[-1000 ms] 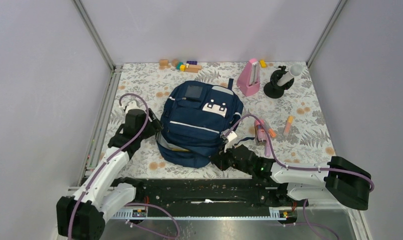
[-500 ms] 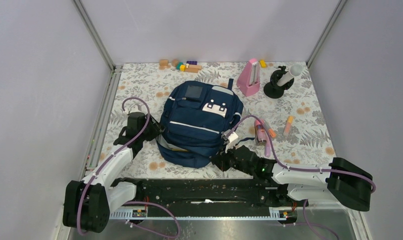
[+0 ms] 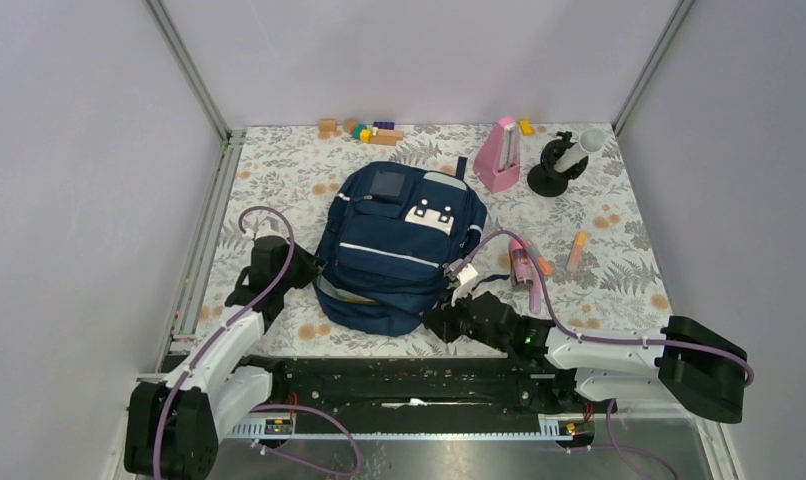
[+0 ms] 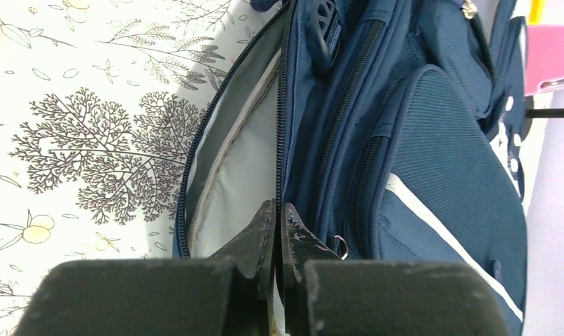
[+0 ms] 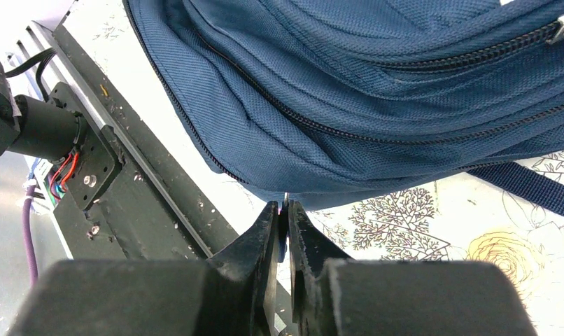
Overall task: Pack the student bag
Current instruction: Zip the student bag at the center of the board.
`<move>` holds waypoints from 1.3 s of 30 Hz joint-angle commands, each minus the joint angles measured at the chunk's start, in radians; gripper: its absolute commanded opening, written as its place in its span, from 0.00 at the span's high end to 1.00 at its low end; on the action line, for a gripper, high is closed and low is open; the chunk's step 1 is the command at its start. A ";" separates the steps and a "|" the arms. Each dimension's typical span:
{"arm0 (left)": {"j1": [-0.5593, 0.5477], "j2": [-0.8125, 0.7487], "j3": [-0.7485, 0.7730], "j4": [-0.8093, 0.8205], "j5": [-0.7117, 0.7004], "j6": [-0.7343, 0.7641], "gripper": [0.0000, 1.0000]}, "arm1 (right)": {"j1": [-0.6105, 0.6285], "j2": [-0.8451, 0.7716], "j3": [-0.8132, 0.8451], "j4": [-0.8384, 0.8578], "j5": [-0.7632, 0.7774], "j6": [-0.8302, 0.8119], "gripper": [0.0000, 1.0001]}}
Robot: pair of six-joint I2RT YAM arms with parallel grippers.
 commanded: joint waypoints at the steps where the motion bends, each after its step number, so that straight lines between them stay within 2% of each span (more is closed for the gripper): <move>1: 0.003 -0.071 -0.037 0.041 0.036 -0.033 1.00 | 0.044 -0.030 0.038 0.025 0.033 0.006 1.00; 15: -0.039 -0.185 -0.087 0.049 -0.004 -0.125 1.00 | 0.198 0.076 0.154 0.043 0.153 -0.016 1.00; 28: -0.098 -0.186 -0.089 0.060 -0.064 -0.158 1.00 | 0.219 0.144 0.221 0.057 0.131 -0.032 1.00; 34: -0.117 -0.220 -0.095 0.059 -0.194 -0.225 1.00 | 0.269 0.183 0.254 0.060 0.151 -0.044 1.00; 39: -0.123 -0.217 -0.075 0.058 -0.178 -0.183 1.00 | 0.275 0.213 0.231 0.114 0.173 -0.001 1.00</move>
